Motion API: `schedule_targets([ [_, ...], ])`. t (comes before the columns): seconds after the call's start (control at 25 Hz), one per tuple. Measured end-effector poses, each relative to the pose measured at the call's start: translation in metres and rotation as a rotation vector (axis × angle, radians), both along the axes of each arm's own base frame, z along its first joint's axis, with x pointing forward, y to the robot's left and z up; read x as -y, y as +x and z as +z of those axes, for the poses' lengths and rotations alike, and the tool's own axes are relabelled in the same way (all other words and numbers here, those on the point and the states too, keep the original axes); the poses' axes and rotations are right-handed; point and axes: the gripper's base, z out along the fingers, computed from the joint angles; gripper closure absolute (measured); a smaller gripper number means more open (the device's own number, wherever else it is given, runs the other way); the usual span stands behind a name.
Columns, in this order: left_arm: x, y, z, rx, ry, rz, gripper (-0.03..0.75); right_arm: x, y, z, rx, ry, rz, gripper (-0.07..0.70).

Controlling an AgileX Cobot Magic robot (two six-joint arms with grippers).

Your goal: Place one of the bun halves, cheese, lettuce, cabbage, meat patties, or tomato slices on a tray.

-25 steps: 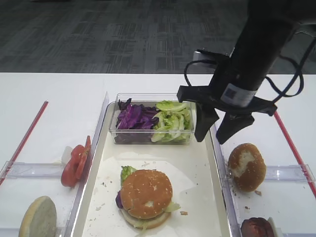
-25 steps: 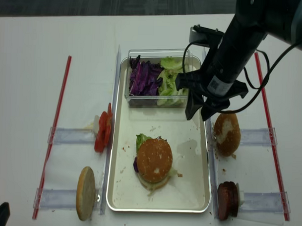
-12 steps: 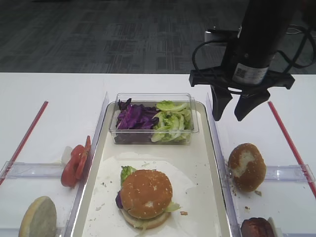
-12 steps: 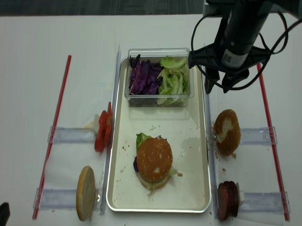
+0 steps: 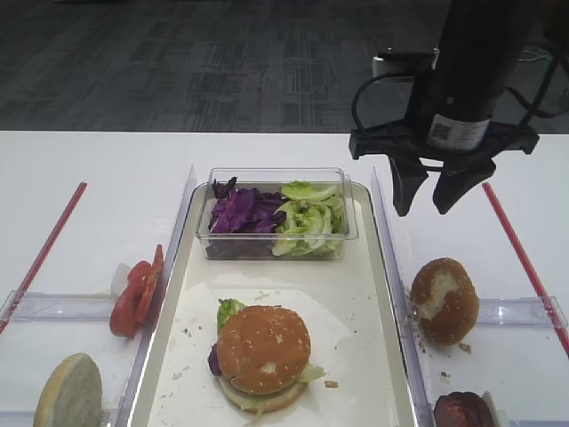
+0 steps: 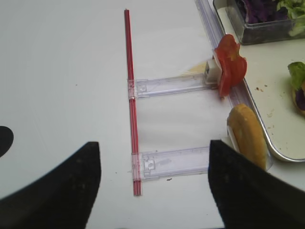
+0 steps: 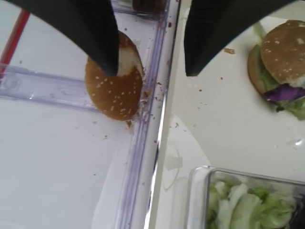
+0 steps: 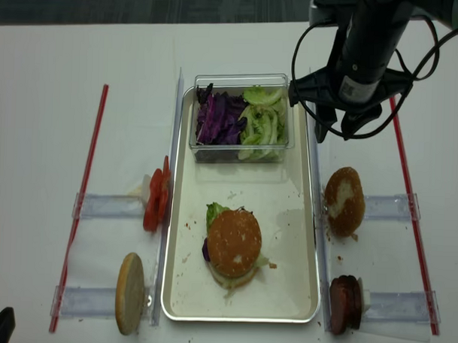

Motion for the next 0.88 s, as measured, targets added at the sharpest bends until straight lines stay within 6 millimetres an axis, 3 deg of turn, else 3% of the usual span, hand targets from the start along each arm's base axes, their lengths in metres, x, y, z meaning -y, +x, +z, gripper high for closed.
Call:
schedule_targets([
  [0.2,0.0,0.0,0.0,0.0,0.0,0.0,0.235,0.014,0.006,0.0,0.004,-0.01,-0.033,0.29],
  [0.68,0.0,0.0,0.0,0.0,0.0,0.0,0.235,0.088,0.02,0.013,0.043,0.004,-0.183,0.29],
  [0.88,0.0,0.0,0.0,0.0,0.0,0.0,0.235,0.103,0.022,0.015,0.049,-0.001,-0.207,0.29],
])
